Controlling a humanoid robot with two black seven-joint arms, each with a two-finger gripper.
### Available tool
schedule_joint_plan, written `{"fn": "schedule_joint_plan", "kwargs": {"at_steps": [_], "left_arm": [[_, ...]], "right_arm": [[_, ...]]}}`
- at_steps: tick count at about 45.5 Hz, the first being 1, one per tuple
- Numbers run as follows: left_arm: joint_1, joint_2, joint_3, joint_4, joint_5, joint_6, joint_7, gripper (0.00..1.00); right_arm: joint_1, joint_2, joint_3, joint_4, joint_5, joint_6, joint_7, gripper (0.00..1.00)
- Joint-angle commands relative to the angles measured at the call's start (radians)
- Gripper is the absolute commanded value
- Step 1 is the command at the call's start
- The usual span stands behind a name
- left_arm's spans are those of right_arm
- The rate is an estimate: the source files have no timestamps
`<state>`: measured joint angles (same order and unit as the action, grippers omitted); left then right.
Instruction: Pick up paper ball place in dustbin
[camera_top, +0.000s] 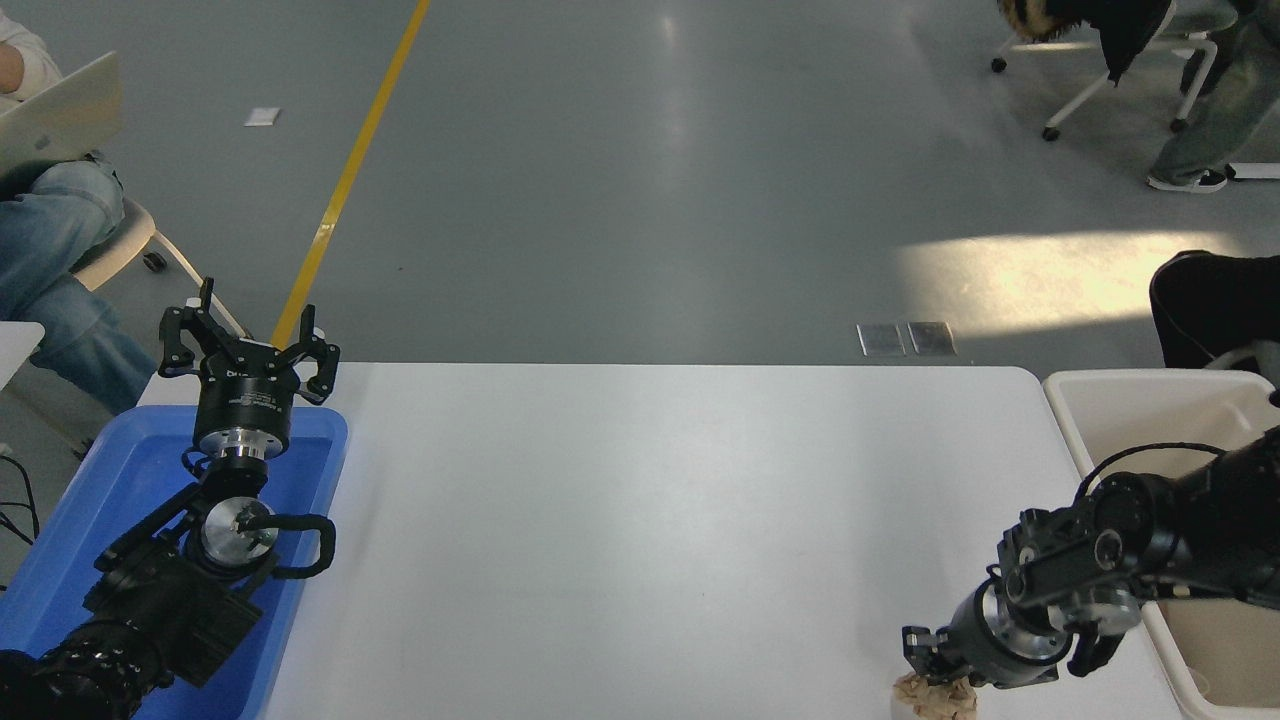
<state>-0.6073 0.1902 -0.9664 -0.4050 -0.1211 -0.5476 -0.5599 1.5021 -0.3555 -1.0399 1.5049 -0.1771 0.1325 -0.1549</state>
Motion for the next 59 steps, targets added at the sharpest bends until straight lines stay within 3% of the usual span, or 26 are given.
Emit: {"fn": "schedule_joint_plan", "kwargs": {"at_steps": [1,9,22,39,59], "left_arm": [[0.000,0.000,0.000,0.000,0.000,0.000,0.000,0.99],[0.000,0.000,0.000,0.000,0.000,0.000,0.000,0.99],[0.000,0.000,0.000,0.000,0.000,0.000,0.000,0.99],[0.000,0.000,0.000,0.000,0.000,0.000,0.000,0.99],[0.000,0.000,-0.002,0.000,0.000,0.000,0.000,0.99]], "right_arm": [[0.252,-0.128,-0.017,0.185,0.001,0.067,0.000,0.00],[0.558,-0.241,-0.066,0.240,0.004,0.223,0.000,0.00],[1.039,-0.355,-0.091,0.240,0.021,0.645,0.002,0.00],[1.461,-0.336,-0.132,0.240,0.102,0.653,0.002,0.00],[1.465,-0.333,-0.161,0.240,0.094,0.653,0.002,0.00]]}}
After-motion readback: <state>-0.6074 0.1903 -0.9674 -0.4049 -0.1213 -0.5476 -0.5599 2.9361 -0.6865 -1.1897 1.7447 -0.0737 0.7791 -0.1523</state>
